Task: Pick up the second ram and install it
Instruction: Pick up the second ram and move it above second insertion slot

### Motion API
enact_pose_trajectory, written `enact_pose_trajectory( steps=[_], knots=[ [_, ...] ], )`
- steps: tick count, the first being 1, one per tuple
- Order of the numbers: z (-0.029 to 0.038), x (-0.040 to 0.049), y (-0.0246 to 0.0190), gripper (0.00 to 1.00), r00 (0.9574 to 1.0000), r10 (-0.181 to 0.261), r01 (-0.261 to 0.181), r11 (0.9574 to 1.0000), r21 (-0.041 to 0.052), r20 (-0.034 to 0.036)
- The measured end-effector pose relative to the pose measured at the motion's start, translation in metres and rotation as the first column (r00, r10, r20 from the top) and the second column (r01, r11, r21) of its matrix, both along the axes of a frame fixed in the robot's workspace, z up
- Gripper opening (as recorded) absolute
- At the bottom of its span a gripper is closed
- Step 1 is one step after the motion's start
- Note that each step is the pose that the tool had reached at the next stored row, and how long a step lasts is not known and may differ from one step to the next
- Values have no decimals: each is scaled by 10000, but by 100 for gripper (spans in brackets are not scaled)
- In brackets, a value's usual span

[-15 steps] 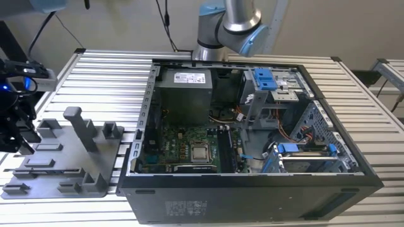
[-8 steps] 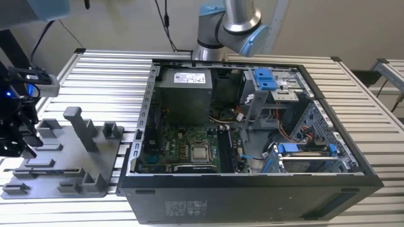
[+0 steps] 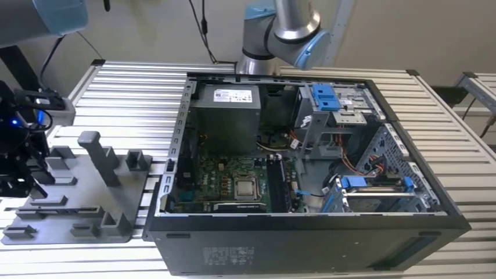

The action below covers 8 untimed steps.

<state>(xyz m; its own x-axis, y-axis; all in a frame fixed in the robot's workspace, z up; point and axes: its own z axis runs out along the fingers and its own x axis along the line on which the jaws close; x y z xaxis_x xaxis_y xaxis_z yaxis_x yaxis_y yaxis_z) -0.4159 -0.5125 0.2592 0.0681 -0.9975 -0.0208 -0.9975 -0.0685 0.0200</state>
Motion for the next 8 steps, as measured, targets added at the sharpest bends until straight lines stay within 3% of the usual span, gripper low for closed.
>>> enact_pose_trajectory(
  steps=[8],
  knots=[
    [-79, -24, -1, 36, 10000, 3, -3, 10000, -2, 31]
  ],
)
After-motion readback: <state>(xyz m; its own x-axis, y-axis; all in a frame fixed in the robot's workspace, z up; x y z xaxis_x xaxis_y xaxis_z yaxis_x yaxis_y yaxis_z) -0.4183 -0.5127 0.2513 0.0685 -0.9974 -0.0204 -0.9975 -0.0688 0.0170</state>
